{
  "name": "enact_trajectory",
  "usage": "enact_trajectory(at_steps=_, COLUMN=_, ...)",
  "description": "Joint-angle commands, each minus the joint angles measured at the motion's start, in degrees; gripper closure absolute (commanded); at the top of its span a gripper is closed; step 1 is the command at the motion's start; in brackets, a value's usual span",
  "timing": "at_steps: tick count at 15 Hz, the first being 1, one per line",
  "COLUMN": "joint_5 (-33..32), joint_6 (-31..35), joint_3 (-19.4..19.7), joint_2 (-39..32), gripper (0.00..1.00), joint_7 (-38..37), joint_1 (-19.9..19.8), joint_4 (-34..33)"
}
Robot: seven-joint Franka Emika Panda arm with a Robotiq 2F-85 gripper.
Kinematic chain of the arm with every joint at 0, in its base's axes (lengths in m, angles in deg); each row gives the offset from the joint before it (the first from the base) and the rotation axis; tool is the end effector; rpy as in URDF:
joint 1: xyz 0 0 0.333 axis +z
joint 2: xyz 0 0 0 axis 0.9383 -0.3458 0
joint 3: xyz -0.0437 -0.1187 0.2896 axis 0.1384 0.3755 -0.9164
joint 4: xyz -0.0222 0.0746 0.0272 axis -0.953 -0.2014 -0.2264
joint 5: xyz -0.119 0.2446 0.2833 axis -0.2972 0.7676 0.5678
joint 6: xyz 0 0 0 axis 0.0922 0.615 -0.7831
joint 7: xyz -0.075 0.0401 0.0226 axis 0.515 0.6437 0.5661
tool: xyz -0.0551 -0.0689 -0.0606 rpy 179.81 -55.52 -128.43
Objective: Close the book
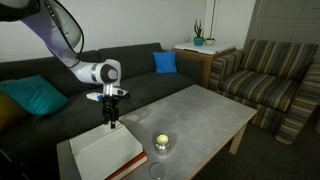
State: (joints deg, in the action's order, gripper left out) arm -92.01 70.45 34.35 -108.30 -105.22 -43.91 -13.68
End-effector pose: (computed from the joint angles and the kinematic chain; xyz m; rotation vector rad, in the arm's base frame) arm 0.5780 0.2772 -0.1229 2.8212 -0.1144 -0.5360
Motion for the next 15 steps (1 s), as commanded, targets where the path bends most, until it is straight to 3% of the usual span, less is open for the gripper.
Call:
enact_trajectory(at_steps=1, joint_5=0.4, joint_6=9.9, joint_3=-0.1, joint_2=0.0, gripper=0.0, joint_7=0.9, joint_1=-0.4, joint_4=2.7)
enact_trajectory(at_steps=3, joint_5=0.4, joint_6=15.4, joint_3=-0.2, joint_2=0.0, gripper=0.0, joint_7=2.0, joint_1=-0.4, joint_4=3.5)
enact_trajectory(at_steps=6, joint_5=0.5, joint_6=18.5, joint_3=-0.1, joint_2=0.0, gripper=0.0, joint_7=3.1, joint_1=0.0, joint_4=4.1)
enact_trajectory(at_steps=15, joint_5=-2.0, joint_6=11.8, joint_3=4.5, joint_2=0.1, gripper=0.0, joint_7=2.0, joint_1=1.9, joint_4=1.7)
